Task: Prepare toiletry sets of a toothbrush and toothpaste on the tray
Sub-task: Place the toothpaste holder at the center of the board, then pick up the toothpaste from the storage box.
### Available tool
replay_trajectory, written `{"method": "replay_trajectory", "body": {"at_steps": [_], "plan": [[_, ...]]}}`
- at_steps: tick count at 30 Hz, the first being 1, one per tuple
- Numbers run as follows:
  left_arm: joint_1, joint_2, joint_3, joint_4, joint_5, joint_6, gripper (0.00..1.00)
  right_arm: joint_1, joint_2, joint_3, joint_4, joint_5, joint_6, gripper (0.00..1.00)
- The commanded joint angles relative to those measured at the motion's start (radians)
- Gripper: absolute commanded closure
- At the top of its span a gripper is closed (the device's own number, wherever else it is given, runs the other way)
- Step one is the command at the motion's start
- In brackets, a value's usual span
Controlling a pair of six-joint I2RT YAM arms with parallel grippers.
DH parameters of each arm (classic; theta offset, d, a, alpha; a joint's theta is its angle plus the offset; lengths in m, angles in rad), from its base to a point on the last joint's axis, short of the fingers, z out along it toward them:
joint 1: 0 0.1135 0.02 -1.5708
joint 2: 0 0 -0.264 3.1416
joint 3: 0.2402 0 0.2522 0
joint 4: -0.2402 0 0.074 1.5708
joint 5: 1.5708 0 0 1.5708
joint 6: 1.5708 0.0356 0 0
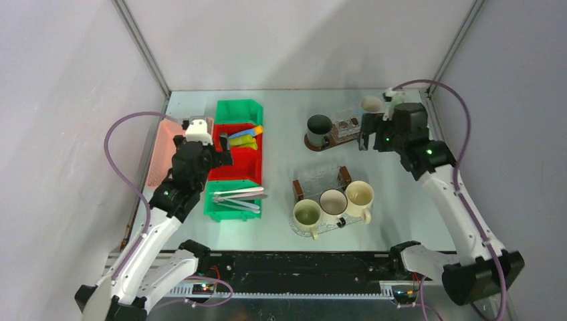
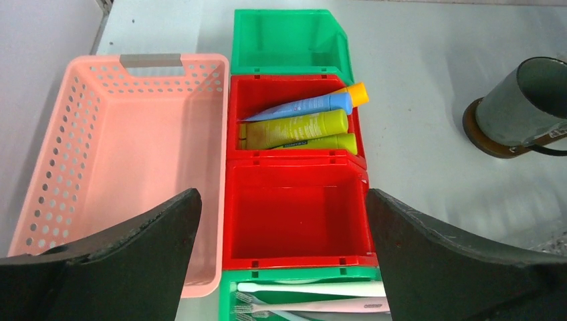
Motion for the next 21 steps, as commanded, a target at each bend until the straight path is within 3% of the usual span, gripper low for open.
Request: {"method": "replay_trajectory", "body": {"at_steps": [1, 7, 12, 21], "plan": [[0.005, 0.065, 0.090, -0.061, -0.021, -0.132, 0.00, -0.042, -0.116, 0.012, 0.043, 0.097, 0.179, 0.03], [0.005, 0.200, 0.181, -0.118, -0.009, -0.149, 0.00, -0.069, -0.293, -0.140, 0.152, 0.071, 0.238, 0.01], [0.005, 0.356, 0.305, -0.187, -0.019, -0.003, 0.00, -0.105, -0.390, -0.228, 0.211, -0.027, 0.253, 0.01], [0.005, 0.677, 0.530, -0.329, -0.031, 0.227, 0.05, -0.107, -0.492, -0.294, 0.221, -0.030, 0.203, 0.00]]}}
